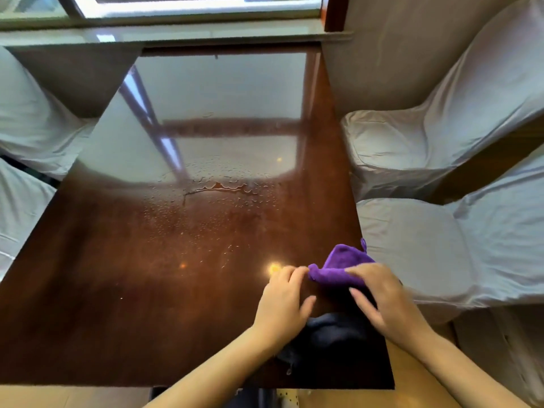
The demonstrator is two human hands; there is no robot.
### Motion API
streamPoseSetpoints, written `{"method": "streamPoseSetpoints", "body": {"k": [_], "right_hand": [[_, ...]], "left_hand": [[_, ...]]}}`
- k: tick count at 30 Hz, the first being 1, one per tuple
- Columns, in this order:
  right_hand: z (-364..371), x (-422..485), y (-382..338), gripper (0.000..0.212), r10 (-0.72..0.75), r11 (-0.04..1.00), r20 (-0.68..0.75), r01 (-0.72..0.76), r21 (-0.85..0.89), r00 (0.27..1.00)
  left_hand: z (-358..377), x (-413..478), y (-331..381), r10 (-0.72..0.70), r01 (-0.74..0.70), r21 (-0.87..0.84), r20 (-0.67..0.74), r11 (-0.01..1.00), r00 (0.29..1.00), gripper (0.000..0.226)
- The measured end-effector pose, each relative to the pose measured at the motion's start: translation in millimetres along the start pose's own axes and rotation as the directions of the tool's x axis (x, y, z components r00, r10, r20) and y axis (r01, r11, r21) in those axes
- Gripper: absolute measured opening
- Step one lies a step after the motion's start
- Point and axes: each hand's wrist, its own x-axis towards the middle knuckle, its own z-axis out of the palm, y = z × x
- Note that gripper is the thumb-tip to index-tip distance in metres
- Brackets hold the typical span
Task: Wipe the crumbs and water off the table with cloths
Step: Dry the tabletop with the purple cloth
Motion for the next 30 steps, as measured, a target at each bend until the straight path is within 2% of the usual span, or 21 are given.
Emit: {"method": "streamPoseSetpoints", "body": {"k": [2, 4, 6, 8, 11, 18, 26, 30], "right_hand": [[-4, 8, 16, 0.043, 0.055, 0.985, 0.048, -0.046, -0.168, 0.997], [-4, 16, 31, 0.055, 0.160, 0.949, 0.155, -0.108, -0.296, 0.975], [-1, 23, 42, 0.056, 0.209, 0.945, 0.261, -0.126, -0.302, 0.942], [5, 29, 46, 0.048, 0.178, 0.965, 0.342, -0.095, -0.246, 0.923], [16, 29, 46, 0.040, 0.138, 0.970, 0.325, -0.061, -0.235, 0.935], [19, 39, 41, 0.020, 0.103, 0.988, 0.182, -0.080, -0.131, 0.978], [17, 97, 7, 0.023, -0.001, 1.000, 0.124, 0.002, -0.006, 0.992], [16, 131, -24, 0.032, -0.098, 0.988, 0.184, 0.073, 0.137, 0.978]], "left_hand": [[3, 19, 9, 0.048, -0.048, 0.006, 0.021, 0.999, 0.999, 0.063], [7, 37, 16, 0.090, -0.099, 0.069, 0.118, 0.993, 0.989, 0.068], [12, 51, 20, 0.123, -0.156, 0.148, 0.212, 0.977, 0.969, 0.066], [17, 60, 21, 0.146, -0.201, 0.182, 0.276, 0.962, 0.950, 0.056], [24, 65, 18, 0.143, -0.205, 0.191, 0.294, 0.960, 0.945, 0.043], [18, 69, 8, 0.126, -0.139, 0.114, 0.117, 0.984, 0.985, 0.031], [-37, 78, -14, 0.085, -0.079, 0.079, -0.075, 0.994, 0.994, 0.029], [-81, 77, -35, 0.063, -0.052, 0.059, -0.219, 0.997, 0.974, 0.029]]}}
